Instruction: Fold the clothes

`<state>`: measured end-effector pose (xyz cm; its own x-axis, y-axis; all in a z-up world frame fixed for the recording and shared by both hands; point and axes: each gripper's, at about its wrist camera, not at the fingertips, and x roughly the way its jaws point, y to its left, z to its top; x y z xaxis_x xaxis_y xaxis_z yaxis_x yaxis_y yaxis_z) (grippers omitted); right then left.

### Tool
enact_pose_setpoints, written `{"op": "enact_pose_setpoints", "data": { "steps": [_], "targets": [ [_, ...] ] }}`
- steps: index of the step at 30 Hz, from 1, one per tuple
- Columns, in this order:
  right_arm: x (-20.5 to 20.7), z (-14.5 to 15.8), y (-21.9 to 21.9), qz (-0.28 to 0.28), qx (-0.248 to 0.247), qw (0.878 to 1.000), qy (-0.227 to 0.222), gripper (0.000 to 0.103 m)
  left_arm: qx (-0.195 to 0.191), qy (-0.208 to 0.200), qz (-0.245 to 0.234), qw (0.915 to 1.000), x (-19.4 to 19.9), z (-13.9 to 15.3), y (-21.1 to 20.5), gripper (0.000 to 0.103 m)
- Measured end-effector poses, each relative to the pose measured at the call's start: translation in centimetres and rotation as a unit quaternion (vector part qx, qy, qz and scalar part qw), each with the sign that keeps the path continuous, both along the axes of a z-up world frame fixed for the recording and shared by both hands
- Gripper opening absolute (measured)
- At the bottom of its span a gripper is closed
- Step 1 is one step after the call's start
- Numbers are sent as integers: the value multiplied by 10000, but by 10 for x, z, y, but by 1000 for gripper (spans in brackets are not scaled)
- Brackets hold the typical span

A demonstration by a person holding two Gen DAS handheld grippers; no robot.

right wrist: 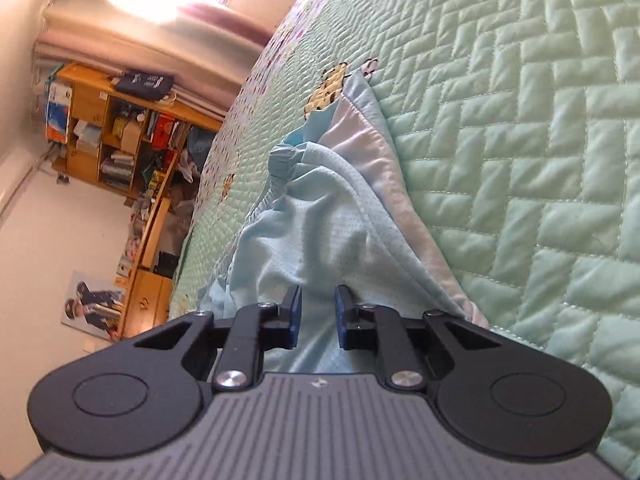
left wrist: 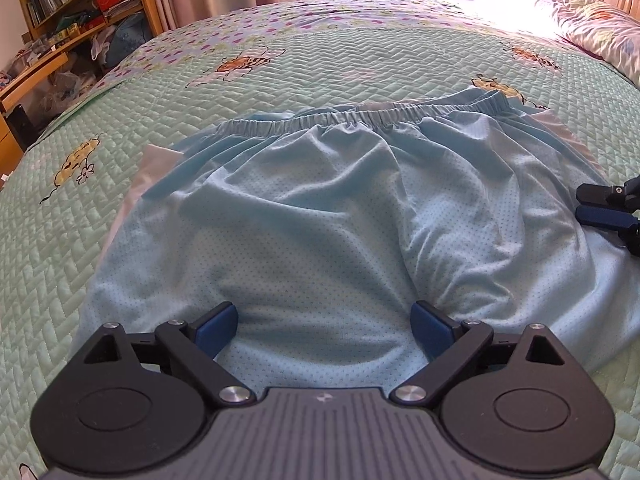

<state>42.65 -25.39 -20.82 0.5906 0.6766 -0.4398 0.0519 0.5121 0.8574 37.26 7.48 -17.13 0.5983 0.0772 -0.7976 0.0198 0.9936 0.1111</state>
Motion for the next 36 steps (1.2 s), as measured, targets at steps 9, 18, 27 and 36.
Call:
{"op": "enact_pose_setpoints", "data": {
  "steps": [9, 18, 27, 36],
  "targets": [
    [-32, 45, -5, -72, -71, 9976, -691, 61, 47, -15, 52, 10000, 0, -2, 0, 98],
    [-21, 33, -28, -254, -464, 9979, -374, 43, 99, -30, 5, 9999, -1, -5, -1, 100],
    [58, 12, 16, -80, -515, 9986, -1, 41, 181, 17, -51, 9998, 1, -5, -1, 101],
    [-4, 65, 23, 226, -442, 9928, -1092, 79, 136, 128, 120, 9998, 5, -3, -1, 103]
  ]
}}
